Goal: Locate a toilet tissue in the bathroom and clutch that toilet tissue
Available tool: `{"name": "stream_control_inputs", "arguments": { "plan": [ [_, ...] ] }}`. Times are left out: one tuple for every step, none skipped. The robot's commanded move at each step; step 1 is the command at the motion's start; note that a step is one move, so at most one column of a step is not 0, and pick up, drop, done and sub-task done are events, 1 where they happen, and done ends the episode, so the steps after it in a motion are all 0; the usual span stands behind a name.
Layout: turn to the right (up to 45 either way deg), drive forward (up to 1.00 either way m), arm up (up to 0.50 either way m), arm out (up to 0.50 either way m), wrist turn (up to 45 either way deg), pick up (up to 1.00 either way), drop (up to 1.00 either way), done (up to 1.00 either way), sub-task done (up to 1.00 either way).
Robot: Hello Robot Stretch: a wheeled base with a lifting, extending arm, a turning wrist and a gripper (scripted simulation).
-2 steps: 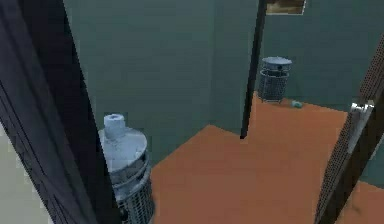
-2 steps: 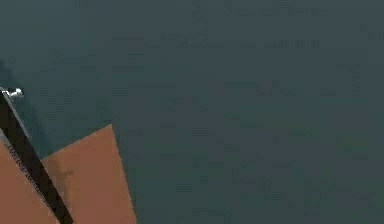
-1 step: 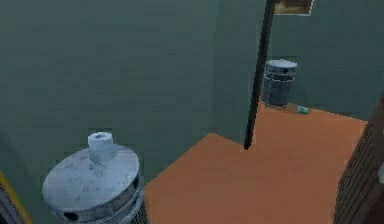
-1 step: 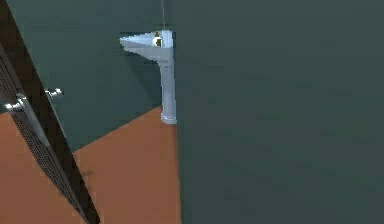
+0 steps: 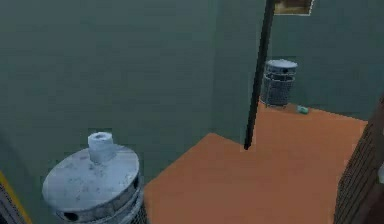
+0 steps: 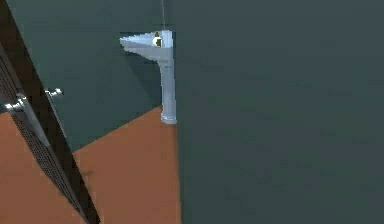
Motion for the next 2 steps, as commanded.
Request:
{"name": "stream_control_inputs", "arguments": {
  "plan": [
    [33.0, 0.00, 0.00, 0.00, 0.0, 0.00, 0.00, 0.00, 0.00],
    [0.0, 0.15, 0.00, 0.00, 0.0, 0.00, 0.00, 0.00, 0.00]
  ]
}}
